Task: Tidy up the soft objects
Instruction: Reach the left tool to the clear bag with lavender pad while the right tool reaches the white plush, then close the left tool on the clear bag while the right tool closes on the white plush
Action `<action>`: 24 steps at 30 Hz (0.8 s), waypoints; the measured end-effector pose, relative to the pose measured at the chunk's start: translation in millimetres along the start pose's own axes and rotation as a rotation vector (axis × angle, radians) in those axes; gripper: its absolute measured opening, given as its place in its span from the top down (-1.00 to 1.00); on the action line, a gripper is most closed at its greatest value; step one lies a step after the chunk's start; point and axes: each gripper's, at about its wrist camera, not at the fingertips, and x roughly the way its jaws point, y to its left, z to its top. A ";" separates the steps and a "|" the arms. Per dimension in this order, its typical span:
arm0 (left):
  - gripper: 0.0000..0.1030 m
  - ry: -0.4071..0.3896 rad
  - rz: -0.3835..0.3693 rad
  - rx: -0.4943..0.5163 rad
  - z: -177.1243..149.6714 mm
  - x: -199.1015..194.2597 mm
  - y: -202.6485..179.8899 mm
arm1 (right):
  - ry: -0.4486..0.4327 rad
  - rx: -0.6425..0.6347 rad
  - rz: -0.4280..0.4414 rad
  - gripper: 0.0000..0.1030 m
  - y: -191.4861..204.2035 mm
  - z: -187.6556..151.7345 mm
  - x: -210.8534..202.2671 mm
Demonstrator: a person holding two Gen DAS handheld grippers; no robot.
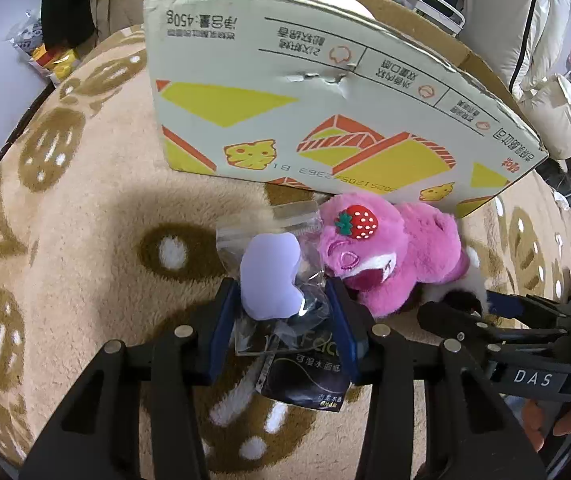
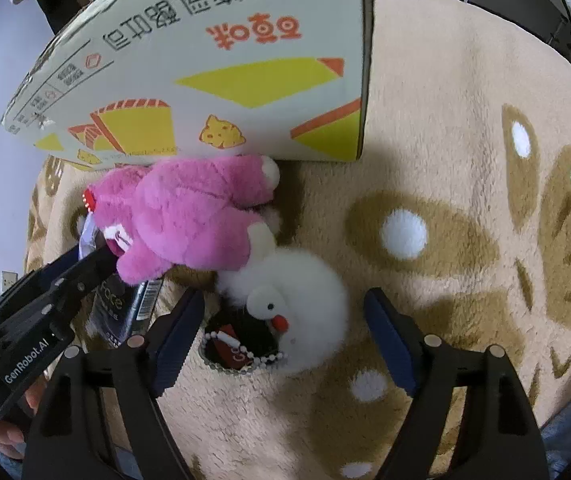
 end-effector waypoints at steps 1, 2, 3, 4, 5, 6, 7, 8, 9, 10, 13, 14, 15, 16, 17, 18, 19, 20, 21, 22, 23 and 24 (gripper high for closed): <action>0.15 -0.002 0.003 0.002 -1.1 -2.9 -0.8 | 0.001 -0.003 -0.005 -0.59 1.3 -1.3 0.9; 0.15 -0.005 0.012 0.007 -2.0 -3.8 -1.5 | 0.002 -0.007 -0.015 -0.55 2.6 -2.7 1.7; 0.15 -0.008 0.017 0.011 -4.5 -6.8 -5.5 | 0.003 -0.013 -0.023 -0.52 3.3 -4.2 2.3; 0.15 -0.010 0.021 0.014 -7.0 -8.8 -8.1 | 0.005 -0.017 -0.025 -0.48 4.3 -6.2 3.2; 0.15 -0.012 0.025 0.016 -7.0 -9.4 -9.2 | 0.007 -0.017 -0.026 -0.44 4.2 -8.0 2.4; 0.15 -0.014 0.029 0.018 -8.1 -10.3 -10.3 | 0.008 -0.019 -0.029 -0.37 5.0 -9.7 3.2; 0.15 -0.017 0.037 0.021 -9.1 -11.7 -11.1 | 0.007 -0.022 -0.035 -0.31 5.8 -10.7 3.8; 0.15 -0.021 0.044 0.025 -9.8 -13.0 -11.6 | 0.004 -0.026 -0.045 -0.28 6.8 -11.9 4.1; 0.15 -0.023 0.050 0.030 -10.9 -14.5 -12.2 | 0.001 -0.024 -0.048 -0.25 7.1 -13.0 4.3; 0.15 -0.025 0.055 0.034 -12.0 -15.9 -13.1 | -0.002 -0.019 -0.045 -0.22 6.1 -14.5 4.6; 0.16 -0.036 0.070 0.043 -14.2 -20.4 -18.7 | -0.006 -0.021 -0.041 -0.04 0.6 -16.2 3.6; 0.16 -0.041 0.074 0.047 -15.1 -22.3 -20.0 | -0.010 -0.021 -0.034 0.00 0.8 -17.3 3.3; 0.16 -0.043 0.075 0.050 -16.0 -24.2 -19.2 | -0.013 -0.024 -0.029 0.07 0.8 -18.4 2.7; 0.16 -0.046 0.076 0.053 -17.0 -26.2 -20.2 | -0.016 -0.031 -0.026 0.12 -1.0 -19.7 1.7; 0.16 -0.048 0.074 0.055 -18.0 -28.3 -21.1 | -0.018 -0.036 -0.027 0.13 -0.8 -18.5 2.3; 0.16 -0.049 0.071 0.058 -17.9 -29.3 -21.0 | -0.022 -0.041 -0.030 0.15 0.4 -19.3 1.7; 0.16 -0.050 0.073 0.056 -19.2 -31.3 -23.1 | -0.023 -0.045 -0.033 0.16 1.4 -20.0 1.1; 0.16 -0.052 0.075 0.060 -20.5 -33.2 -23.6 | -0.024 -0.050 -0.035 0.17 4.7 -21.4 1.9; 0.16 -0.054 0.077 0.064 -21.8 -35.3 -25.2 | -0.025 -0.055 -0.035 0.18 3.9 -22.4 0.4; 0.16 -0.055 0.078 0.066 -22.4 -36.2 -25.6 | -0.030 -0.062 -0.036 0.20 5.1 -24.2 -0.4; 0.16 -0.060 0.086 0.069 -23.2 -38.2 -27.1 | -0.033 -0.069 -0.038 0.20 -0.7 -29.3 -7.5; 0.17 -0.067 0.096 0.072 -23.9 -40.3 -28.5 | -0.041 -0.079 -0.043 0.21 -0.1 -31.1 -10.3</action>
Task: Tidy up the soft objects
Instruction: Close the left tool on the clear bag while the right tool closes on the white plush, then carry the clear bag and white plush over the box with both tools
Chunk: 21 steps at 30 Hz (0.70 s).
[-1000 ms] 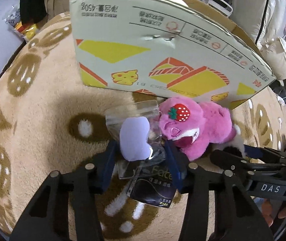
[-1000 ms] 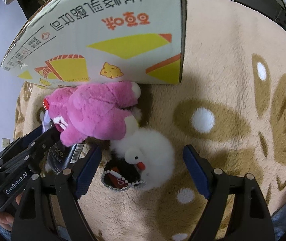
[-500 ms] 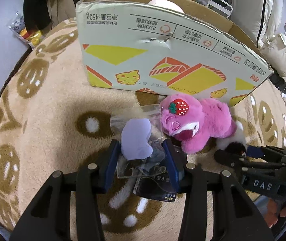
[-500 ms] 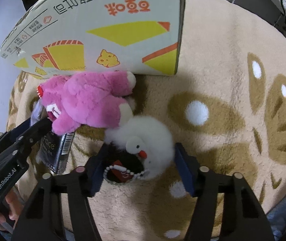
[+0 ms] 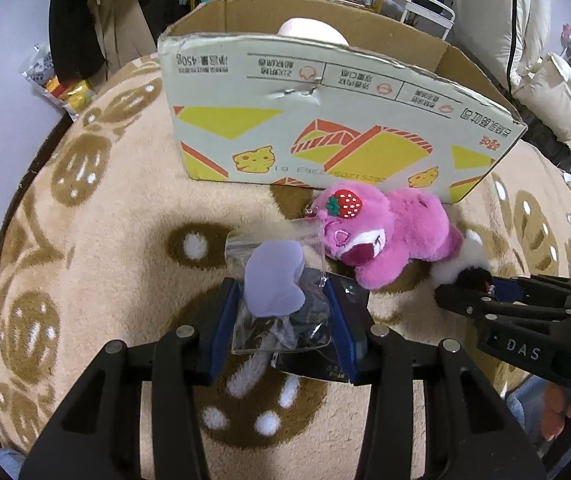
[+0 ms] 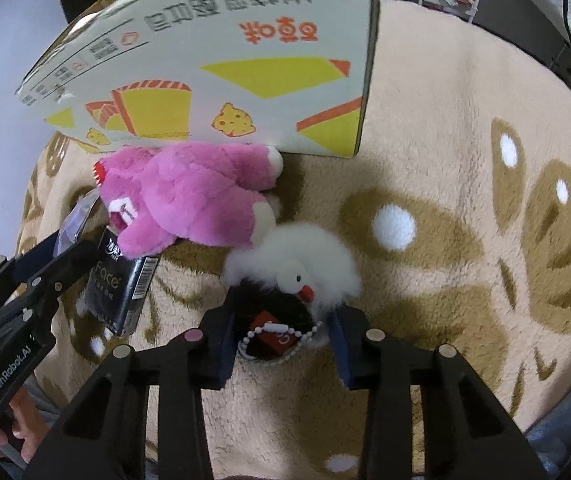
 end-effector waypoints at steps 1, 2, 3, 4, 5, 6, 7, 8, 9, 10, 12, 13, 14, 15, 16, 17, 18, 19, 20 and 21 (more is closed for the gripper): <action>0.17 -0.004 0.005 0.002 0.9 -1.7 0.1 | -0.011 -0.006 -0.003 0.22 -1.6 -0.4 -5.8; 0.17 -0.008 0.008 0.004 0.3 -3.8 -0.6 | -0.021 -0.010 -0.002 0.22 -3.1 -1.9 -10.2; 0.17 -0.011 0.011 0.006 -0.5 -5.9 -1.0 | -0.032 -0.012 -0.001 0.23 -5.3 -3.4 -15.3; 0.17 -0.015 0.016 0.008 0.2 -6.4 0.6 | -0.044 -0.013 0.001 0.23 -6.1 -4.1 -20.4; 0.17 -0.019 0.021 0.010 -0.4 -8.9 0.0 | -0.059 -0.013 0.003 0.23 -7.2 -4.7 -25.2; 0.18 -0.022 0.023 0.011 0.2 -9.6 0.9 | -0.072 -0.012 0.005 0.23 -8.1 -5.4 -29.1; 0.18 -0.027 0.022 0.014 -0.2 -12.4 0.6 | -0.093 -0.011 0.007 0.23 -9.2 -6.4 -34.7; 0.18 -0.030 0.020 0.015 -0.5 -14.8 -0.4 | -0.106 -0.010 0.008 0.23 -10.4 -6.3 -38.3; 0.19 -0.034 0.014 0.016 -0.6 -17.1 -0.6 | -0.129 -0.009 0.011 0.23 -11.5 -7.2 -44.5; 0.21 -0.034 0.009 0.019 -0.4 -17.4 -1.0 | -0.142 -0.006 0.012 0.23 -10.2 -3.2 -51.1; 0.23 -0.030 0.006 0.020 -1.2 -17.4 -1.3 | -0.162 0.004 0.019 0.23 -13.4 -3.9 -57.9; 0.24 -0.026 0.008 0.020 -1.8 -16.3 -1.0 | -0.166 0.008 0.021 0.23 -14.6 0.2 -60.4; 0.24 -0.021 0.009 0.019 -2.2 -15.3 -0.7 | -0.171 0.012 0.023 0.23 -16.1 1.5 -62.4; 0.25 -0.022 0.013 0.017 -2.7 -15.4 -0.6 | -0.175 0.015 0.026 0.23 -17.1 3.2 -63.6; 0.25 -0.024 0.017 0.016 -2.7 -15.0 -0.3 | -0.178 0.017 0.028 0.23 -17.8 10.9 -63.0; 0.25 -0.031 0.021 0.016 -2.5 -15.9 0.1 | -0.186 0.019 0.033 0.23 -18.5 10.9 -65.0; 0.25 -0.040 0.027 0.018 -2.4 -18.5 -0.2 | -0.195 0.020 0.037 0.23 -16.8 11.7 -65.6; 0.25 -0.048 0.032 0.021 -2.1 -20.4 -0.7 | -0.208 0.020 0.044 0.23 -17.1 12.0 -69.1; 0.25 -0.058 0.039 0.025 -2.2 -23.0 -1.0 | -0.218 0.018 0.049 0.23 -20.0 15.0 -73.7; 0.25 -0.067 0.046 0.028 -1.8 -25.4 -1.5 | -0.236 0.016 0.056 0.23 -19.8 15.5 -77.9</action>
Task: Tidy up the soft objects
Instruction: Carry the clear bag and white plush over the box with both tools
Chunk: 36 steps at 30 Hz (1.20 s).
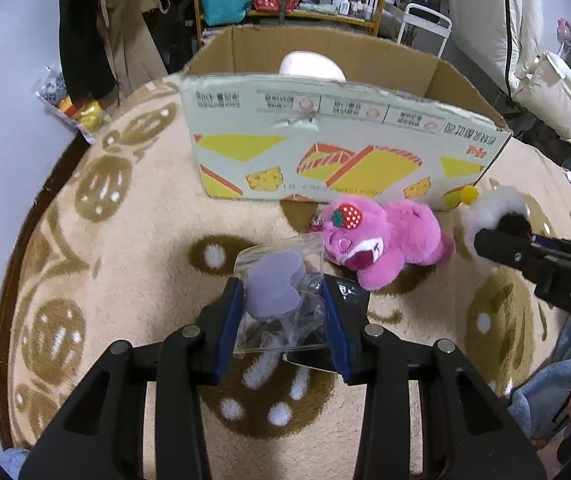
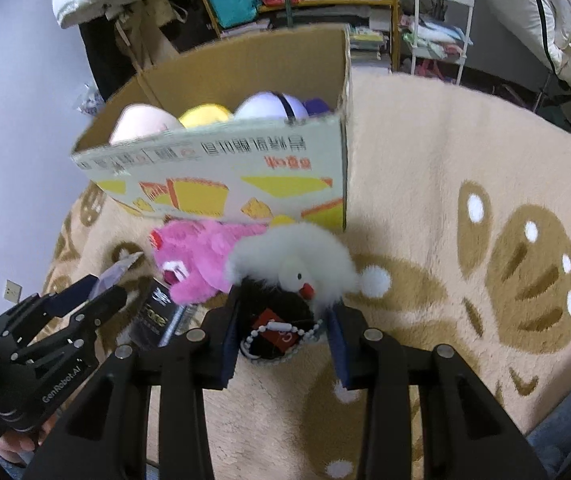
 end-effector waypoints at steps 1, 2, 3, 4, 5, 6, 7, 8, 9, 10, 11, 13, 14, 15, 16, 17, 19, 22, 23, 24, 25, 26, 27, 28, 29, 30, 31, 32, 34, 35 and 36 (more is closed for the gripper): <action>0.25 -0.014 0.009 0.005 0.6 -4.2 -0.7 | -0.015 -0.003 0.004 0.23 1.8 0.9 -1.4; 0.25 -0.025 0.012 0.007 1.4 -7.2 -1.0 | -0.029 -0.005 0.008 0.23 3.1 2.2 -3.6; 0.26 -0.040 0.014 0.009 2.3 -11.1 -1.3 | -0.041 -0.005 0.008 0.23 4.0 3.4 -6.8; 0.26 -0.052 0.015 0.011 3.3 -14.3 -1.8 | -0.052 -0.004 0.008 0.23 4.5 4.0 -9.2; 0.26 -0.068 0.018 0.016 4.5 -18.8 -2.7 | -0.067 -0.002 0.014 0.23 4.4 5.7 -12.6; 0.26 -0.088 0.024 0.022 5.8 -24.3 -4.0 | -0.081 0.002 0.022 0.23 4.5 6.4 -15.6; 0.26 -0.101 0.028 0.026 7.0 -27.7 -5.2 | -0.099 0.006 0.033 0.23 3.9 7.8 -20.3; 0.26 -0.127 0.030 0.033 8.8 -34.8 -7.0 | -0.114 0.005 0.041 0.23 4.5 9.2 -23.3; 0.26 -0.138 0.030 0.035 10.3 -38.2 -7.7 | -0.131 0.003 0.047 0.23 6.0 10.6 -27.4; 0.26 -0.163 0.030 0.040 12.6 -45.6 -9.3 | -0.149 -0.003 0.053 0.23 7.1 12.6 -31.7; 0.26 -0.182 0.031 0.044 14.3 -51.1 -10.7 | -0.165 -0.010 0.059 0.23 8.8 14.2 -35.9; 0.26 -0.214 0.038 0.056 17.5 -60.1 -13.0 | -0.210 -0.034 0.065 0.23 13.4 18.0 -46.0; 0.26 -0.236 0.043 0.065 19.8 -65.9 -14.7 | -0.227 -0.044 0.067 0.23 16.4 19.1 -49.2; 0.26 -0.249 0.048 0.071 21.2 -69.8 -15.7 | -0.245 -0.056 0.068 0.23 19.7 20.2 -52.7; 0.26 -0.267 0.053 0.077 23.1 -73.9 -16.3 | -0.268 -0.072 0.070 0.23 23.0 22.5 -57.6; 0.26 -0.290 0.060 0.081 25.6 -79.1 -17.1 | -0.282 -0.082 0.070 0.23 25.3 23.3 -60.9; 0.26 -0.315 0.062 0.084 29.7 -84.3 -15.9 | -0.315 -0.105 0.072 0.23 30.1 25.8 -67.5; 0.26 -0.347 0.069 0.087 38.2 -90.7 -14.6 | -0.352 -0.131 0.078 0.23 35.5 30.5 -74.4; 0.26 -0.355 0.073 0.088 40.5 -91.8 -13.9 | -0.366 -0.141 0.081 0.23 37.3 32.6 -76.5; 0.26 -0.360 0.078 0.093 44.3 -92.8 -14.3 | -0.380 -0.149 0.082 0.23 38.6 34.8 -78.1; 0.26 -0.365 0.083 0.101 46.7 -93.3 -15.0 | -0.389 -0.158 0.082 0.23 39.4 37.6 -79.1; 0.26 -0.369 0.087 0.110 48.5 -93.2 -15.8 | -0.397 -0.163 0.083 0.23 40.2 38.9 -80.1; 0.26 -0.378 0.095 0.122 51.4 -93.6 -17.0 | -0.407 -0.170 0.085 0.23 41.1 41.2 -80.8; 0.26 -0.383 0.102 0.128 53.1 -94.4 -18.2 | -0.413 -0.176 0.088 0.23 42.1 43.4 -81.1; 0.26 -0.390 0.106 0.131 56.0 -94.8 -18.8 | -0.420 -0.182 0.091 0.23 42.6 44.2 -81.3; 0.26 -0.393 0.105 0.132 57.9 -95.2 -18.8 | -0.430 -0.190 0.095 0.23 43.5 46.5 -81.4; 0.26 -0.397 0.100 0.133 62.0 -95.4 -18.5 | -0.443 -0.199 0.099 0.23 44.2 48.5 -81.9; 0.26 -0.400 0.100 0.135 64.4 -95.6 -18.7 | -0.453 -0.205 0.100 0.23 45.4 49.4 -81.9; 0.26 -0.409 0.110 0.155 69.8 -94.7 -19.3 | -0.472 -0.219 0.104 0.23 47.4 53.3 -81.1; 0.26 -0.416 0.124 0.166 72.5 -93.8 -20.0 | -0.479 -0.221 0.105 0.23 48.5 55.2 -81.0; 0.26 -0.417 0.136 0.177 77.2 -91.5 -20.0 | -0.484 -0.224 0.107 0.23 49.4 57.7 -80.4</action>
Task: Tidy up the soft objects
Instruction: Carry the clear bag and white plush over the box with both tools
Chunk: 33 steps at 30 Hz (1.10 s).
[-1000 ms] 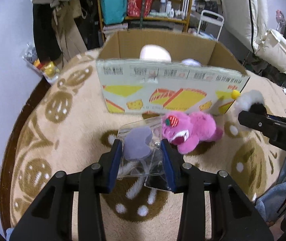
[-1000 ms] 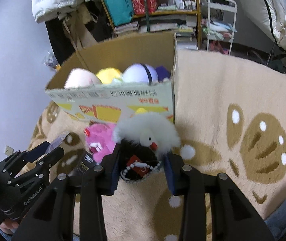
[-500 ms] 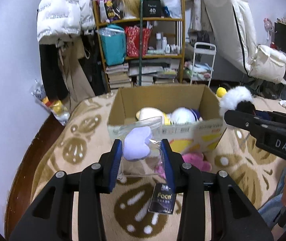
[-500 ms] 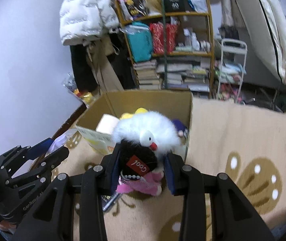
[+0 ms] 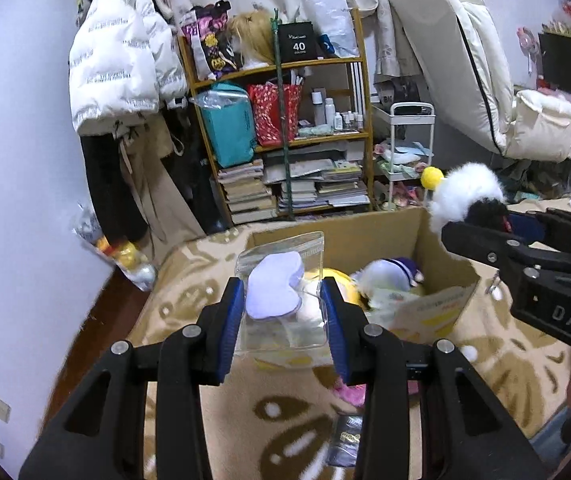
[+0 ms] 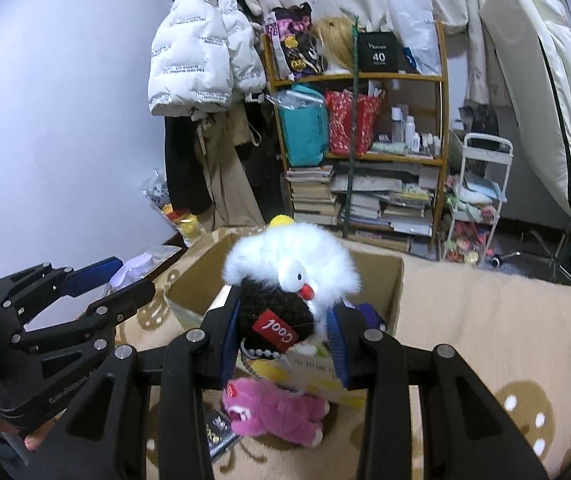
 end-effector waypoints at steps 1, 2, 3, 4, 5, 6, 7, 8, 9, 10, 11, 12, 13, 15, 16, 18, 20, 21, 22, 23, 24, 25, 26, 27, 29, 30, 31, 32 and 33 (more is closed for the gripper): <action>0.26 0.003 0.001 0.006 1.7 2.4 0.4 | -0.003 -0.001 0.003 0.23 0.1 0.8 1.4; 0.26 0.006 -0.001 0.015 3.9 6.3 0.5 | -0.004 0.002 0.008 0.23 -0.2 2.2 3.7; 0.26 0.005 0.000 0.022 5.6 9.5 0.8 | -0.004 0.010 0.017 0.23 -1.3 3.1 6.0; 0.26 0.002 0.000 0.023 6.6 11.2 1.5 | -0.003 0.019 0.026 0.22 -2.7 3.4 8.3; 0.26 -0.002 -0.001 0.023 8.0 14.6 3.4 | -0.002 0.024 0.030 0.22 -4.5 2.4 9.5; 0.26 -0.002 -0.001 0.024 8.8 16.7 4.7 | 0.000 0.031 0.033 0.22 -6.0 2.2 12.2; 0.26 0.002 0.003 0.028 10.3 21.9 7.1 | 0.001 0.036 0.036 0.22 -7.1 1.6 13.9; 0.26 0.004 0.007 0.028 10.9 25.1 8.9 | 0.003 0.044 0.039 0.22 -8.9 0.9 16.7; 0.26 0.010 0.007 0.027 12.0 29.6 11.2 | 0.006 0.049 0.037 0.22 -10.6 0.2 19.1; 0.26 0.015 0.003 0.026 12.6 32.9 13.2 | 0.010 0.052 0.034 0.22 -12.8 0.0 22.2; 0.26 0.017 -0.004 0.024 13.1 35.6 14.5 | 0.015 0.055 0.032 0.22 -14.9 -0.2 25.5; 0.26 0.019 -0.010 0.025 13.0 38.1 14.8 | 0.018 0.059 0.029 0.22 -16.6 -0.4 28.4; 0.26 0.018 -0.011 0.026 12.6 40.2 14.1 | 0.022 0.061 0.025 0.22 -18.0 -0.6 30.5; 0.26 0.017 -0.017 0.021 10.6 43.9 13.3 | 0.027 0.073 0.019 0.21 -21.2 -2.7 35.8; 0.26 0.019 -0.027 0.018 9.1 46.1 12.3 | 0.035 0.082 0.016 0.21 -23.1 -4.7 38.8; 0.26 0.019 -0.043 0.014 6.2 51.9 8.8 | 0.051 0.092 0.009 0.21 -26.1 -8.1 44.0; 0.26 0.020 -0.047 0.014 3.6 57.1 5.0 | 0.062 0.101 0.007 0.21 -29.3 -10.1 49.1; 0.26 0.024 -0.053 0.013 2.6 59.6 3.0 | 0.066 0.106 0.008 0.21 -29.9 -10.7 50.8; 0.26 0.028 -0.057 0.014 1.9 61.5 1.4 | 0.067 0.110 0.007 0.21 -31.0 -11.2 51.9; 0.26 0.034 -0.063 0.018 0.3 64.2 -0.5 | 0.067 0.113 0.004 0.20 -31.9 -11.5 52.8; 0.26 0.040 -0.064 0.020 -0.7 66.3 -1.6 | 0.067 0.115 0.004 0.20 -32.1 -11.9 53.2; 0.26 0.045 -0.065 0.021 -1.2 68.0 -2.7 | 0.071 0.116 0.004 0.19 -32.7 -12.5 53.9; 0.26 0.049 -0.068 0.021 -2.1 69.4 -2.9 | 0.075 0.117 0.001 0.19 -32.8 -12.6 55.1; 0.26 0.057 -0.074 0.019 -3.0 71.0 -2.8 | 0.081 0.119 -0.004 0.18 -33.6 -13.2 56.6; 0.26 0.073 -0.084 0.013 -4.5 74.0 -3.0 | 0.095 0.128 -0.007 0.18 -35.9 -14.0 59.9; 0.25 0.076 -0.086 0.011 -5.1 74.4 -3.4 | 0.101 0.135 -0.005 0.18 -36.5 -13.8 61.8; 0.25 0.081 -0.089 0.008 -5.7 75.6 -3.6 | 0.105 0.143 -0.001 0.18 -37.8 -14.3 63.1; 0.25 0.086 -0.091 0.008 -6.7 76.8 -4.2 | 0.111 0.150 -0.001 0.18 -39.0 -14.7 64.0; 0.24 0.091 -0.094 0.009 -7.9 77.7 -4.5 | 0.113 0.153 -0.002 0.18 -40.2 -14.8 64.8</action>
